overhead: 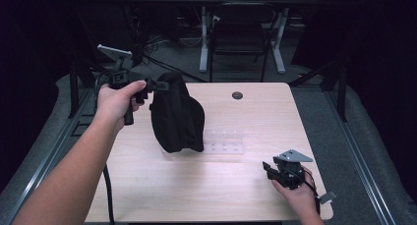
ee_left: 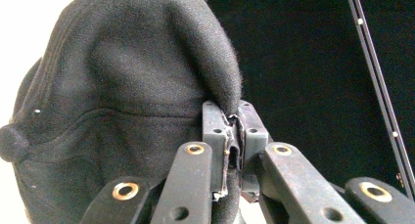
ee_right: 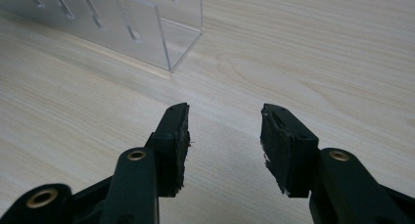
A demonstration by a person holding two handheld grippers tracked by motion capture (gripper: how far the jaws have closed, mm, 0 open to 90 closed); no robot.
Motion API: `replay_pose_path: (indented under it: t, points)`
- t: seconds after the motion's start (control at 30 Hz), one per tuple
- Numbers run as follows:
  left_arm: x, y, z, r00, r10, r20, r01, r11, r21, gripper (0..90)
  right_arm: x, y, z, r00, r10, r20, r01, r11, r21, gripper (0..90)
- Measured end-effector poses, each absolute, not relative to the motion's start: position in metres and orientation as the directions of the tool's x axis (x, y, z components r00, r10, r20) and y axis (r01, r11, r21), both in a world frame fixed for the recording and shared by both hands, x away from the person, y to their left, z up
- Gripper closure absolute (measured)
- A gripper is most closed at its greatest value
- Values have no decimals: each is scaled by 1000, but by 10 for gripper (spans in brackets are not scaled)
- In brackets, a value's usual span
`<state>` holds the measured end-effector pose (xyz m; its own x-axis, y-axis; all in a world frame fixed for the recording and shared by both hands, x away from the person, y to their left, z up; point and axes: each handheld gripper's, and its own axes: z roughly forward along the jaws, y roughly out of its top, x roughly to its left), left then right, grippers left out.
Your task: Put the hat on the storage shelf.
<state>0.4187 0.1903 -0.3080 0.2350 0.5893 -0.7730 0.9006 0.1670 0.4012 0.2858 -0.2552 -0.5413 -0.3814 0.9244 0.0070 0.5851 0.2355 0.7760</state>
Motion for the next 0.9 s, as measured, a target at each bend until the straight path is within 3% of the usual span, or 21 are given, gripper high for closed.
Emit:
replay_pose_path:
  t: [0.63, 0.9]
  points:
    - [425, 165, -312, 266, 580, -770, 895, 148, 422, 854, 287, -248, -535, -427, 904, -13, 541, 267, 798, 538]
    - [427, 162, -312, 267, 584, -767, 892, 153, 426, 854, 286, -229, -519, -477, 878, -40, 493, 305, 815, 609]
